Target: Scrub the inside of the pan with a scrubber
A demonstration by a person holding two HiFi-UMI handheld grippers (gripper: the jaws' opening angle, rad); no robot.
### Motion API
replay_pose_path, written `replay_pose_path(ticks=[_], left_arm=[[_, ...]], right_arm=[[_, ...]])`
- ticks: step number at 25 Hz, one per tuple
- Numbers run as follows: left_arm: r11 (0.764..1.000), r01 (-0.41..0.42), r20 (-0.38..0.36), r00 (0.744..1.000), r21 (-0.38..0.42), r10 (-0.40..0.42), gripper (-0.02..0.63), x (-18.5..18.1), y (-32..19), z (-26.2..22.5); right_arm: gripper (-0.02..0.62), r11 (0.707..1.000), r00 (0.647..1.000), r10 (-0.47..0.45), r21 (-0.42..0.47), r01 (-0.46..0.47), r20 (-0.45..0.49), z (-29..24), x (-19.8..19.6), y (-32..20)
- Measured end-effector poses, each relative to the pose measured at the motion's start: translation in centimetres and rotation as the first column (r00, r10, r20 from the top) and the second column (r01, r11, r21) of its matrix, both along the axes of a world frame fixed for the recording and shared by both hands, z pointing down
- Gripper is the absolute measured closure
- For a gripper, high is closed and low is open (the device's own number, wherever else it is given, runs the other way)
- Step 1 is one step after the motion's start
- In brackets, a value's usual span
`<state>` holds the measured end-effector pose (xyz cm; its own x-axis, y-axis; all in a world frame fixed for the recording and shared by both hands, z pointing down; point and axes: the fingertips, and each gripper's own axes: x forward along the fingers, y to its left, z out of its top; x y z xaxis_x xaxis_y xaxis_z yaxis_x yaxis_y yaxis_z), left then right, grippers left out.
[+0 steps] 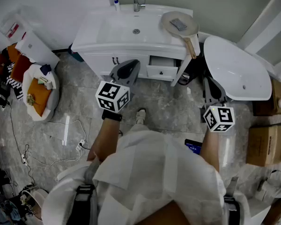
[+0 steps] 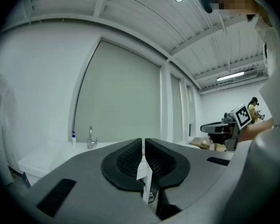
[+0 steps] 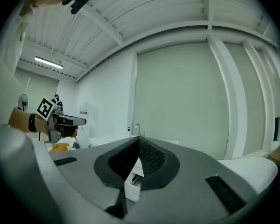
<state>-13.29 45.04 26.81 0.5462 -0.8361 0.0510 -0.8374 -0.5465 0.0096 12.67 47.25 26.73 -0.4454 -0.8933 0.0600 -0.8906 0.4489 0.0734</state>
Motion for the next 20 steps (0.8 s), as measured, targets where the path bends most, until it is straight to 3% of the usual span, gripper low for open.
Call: replay_pose_path(ticks=[7, 12, 20], left_arm=[[1.0, -0.016, -0.014, 1.0, -0.006, 0.016, 0.574, 0.6, -0.4, 0.2], [0.999, -0.034, -0.021, 0.999, -0.021, 0.034, 0.574, 1.2, -0.7, 0.8], [0.998, -0.051, -0.022, 0.998, -0.046, 0.05, 0.574, 1.0, -6.7, 1.4]], right_arm=[[0.587, 1.0, 1.0, 0.021, 0.0, -0.021, 0.003, 0.1, 0.6, 0.0], [0.586, 1.0, 0.998, 0.01, -0.024, -0.008, 0.054, 0.4, 0.9, -0.1], [0.586, 0.998, 0.997, 0.043, -0.045, -0.041, 0.058, 0.8, 1.5, -5.9]])
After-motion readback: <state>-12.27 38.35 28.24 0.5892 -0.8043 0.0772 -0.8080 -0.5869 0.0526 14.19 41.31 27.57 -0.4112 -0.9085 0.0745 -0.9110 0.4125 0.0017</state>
